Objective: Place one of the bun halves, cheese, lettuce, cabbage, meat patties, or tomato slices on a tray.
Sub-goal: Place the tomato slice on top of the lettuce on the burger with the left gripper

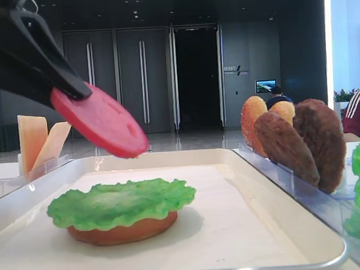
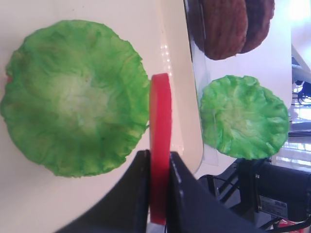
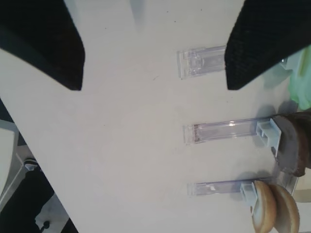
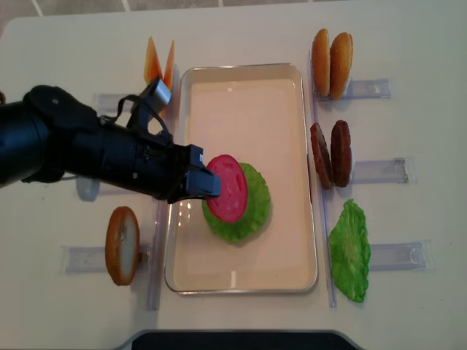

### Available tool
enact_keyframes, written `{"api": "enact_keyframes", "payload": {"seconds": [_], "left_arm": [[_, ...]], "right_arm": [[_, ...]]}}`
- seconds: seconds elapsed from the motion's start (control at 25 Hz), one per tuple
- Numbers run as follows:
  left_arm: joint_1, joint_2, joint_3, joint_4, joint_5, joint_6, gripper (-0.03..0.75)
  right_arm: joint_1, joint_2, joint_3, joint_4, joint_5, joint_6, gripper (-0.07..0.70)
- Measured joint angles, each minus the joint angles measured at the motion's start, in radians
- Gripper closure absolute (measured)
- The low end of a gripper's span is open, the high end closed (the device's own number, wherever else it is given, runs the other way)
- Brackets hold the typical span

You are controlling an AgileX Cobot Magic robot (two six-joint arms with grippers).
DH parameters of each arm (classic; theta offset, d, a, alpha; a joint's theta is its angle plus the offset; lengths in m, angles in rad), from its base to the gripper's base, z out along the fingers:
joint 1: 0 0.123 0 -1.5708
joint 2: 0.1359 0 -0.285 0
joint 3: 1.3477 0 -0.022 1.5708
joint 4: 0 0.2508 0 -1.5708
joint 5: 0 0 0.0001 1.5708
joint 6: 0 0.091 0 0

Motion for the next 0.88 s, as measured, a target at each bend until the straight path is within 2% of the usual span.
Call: {"api": "enact_keyframes", "payload": {"seconds": [0.36, 0.68, 0.88], "left_arm": [[0.001, 0.121, 0.0, -0.126, 0.045, 0.199, 0.66], [0.003, 0.171, 0.0, -0.158, 0.048, 0.277, 0.66], [0.004, 0.171, 0.0, -0.173, 0.031, 0.307, 0.66]], "right_arm": [[0.0, 0.0, 0.0, 0.0, 0.0, 0.0, 0.044], [0.0, 0.0, 0.0, 0.0, 0.0, 0.0, 0.044], [0.0, 0.0, 0.0, 0.0, 0.0, 0.0, 0.044]]}}
